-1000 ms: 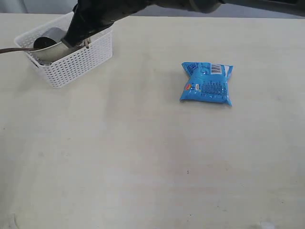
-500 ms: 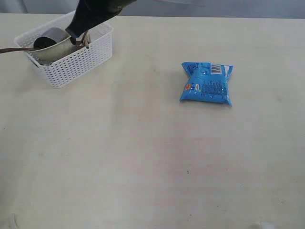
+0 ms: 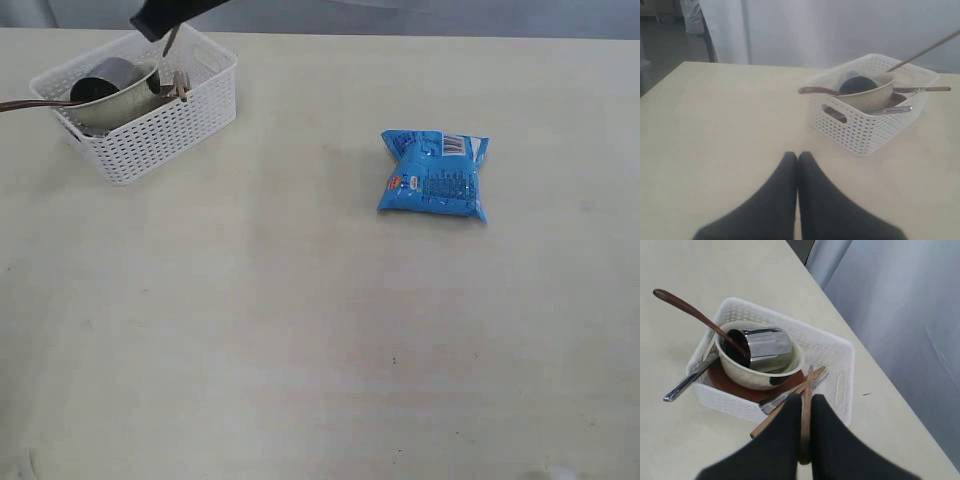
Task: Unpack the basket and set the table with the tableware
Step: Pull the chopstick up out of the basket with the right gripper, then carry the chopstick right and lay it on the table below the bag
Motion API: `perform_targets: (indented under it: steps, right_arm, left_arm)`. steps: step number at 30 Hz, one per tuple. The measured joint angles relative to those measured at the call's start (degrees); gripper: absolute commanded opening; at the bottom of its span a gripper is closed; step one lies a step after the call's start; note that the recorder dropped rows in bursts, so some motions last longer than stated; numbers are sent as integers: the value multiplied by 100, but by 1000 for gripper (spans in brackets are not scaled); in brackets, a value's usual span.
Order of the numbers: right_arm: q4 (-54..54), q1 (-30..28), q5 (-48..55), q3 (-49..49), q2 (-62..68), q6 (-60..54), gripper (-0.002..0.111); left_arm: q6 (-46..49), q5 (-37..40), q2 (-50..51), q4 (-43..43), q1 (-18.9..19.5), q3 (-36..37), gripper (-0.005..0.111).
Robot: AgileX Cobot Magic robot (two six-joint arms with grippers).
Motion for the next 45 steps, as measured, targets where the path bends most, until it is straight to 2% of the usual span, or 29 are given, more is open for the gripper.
perform_targets:
  steps: [6, 11, 14, 19, 23, 26, 29, 38, 45]
  right_arm:
    - [-488, 0, 202, 0, -382, 471, 0]
    - [-2448, 0, 1272, 0, -927, 2346, 0]
    - [-2897, -129, 1754, 91, -1275, 2968, 0]
    - [-3195, -505, 1723, 1358, -2386, 3760, 0]
    - [-3743, -542, 1186, 2739, -3407, 4935, 0]
    - [-4135, -506, 1014, 3409, -3743, 5625, 0]
    - [-4756, -375, 930, 3928, -3893, 6533, 0]
    - [-7467, 488, 1104, 5288, -4013, 10448, 0]
    - [-7905, 1412, 1972, 5773, -4013, 11513, 0]
  left_arm:
    - [0, 0, 0, 0, 0, 0, 0]
    - [0, 0, 0, 0, 0, 0, 0]
    - [0, 0, 0, 0, 0, 0, 0]
    - [0, 0, 0, 0, 0, 0, 0]
    - [0, 0, 0, 0, 0, 0, 0]
    - [0, 0, 0, 0, 0, 0, 0]
    - [0, 0, 0, 0, 0, 0, 0]
    - [0, 0, 0, 0, 0, 0, 0]
    - [0, 0, 0, 0, 0, 0, 0]
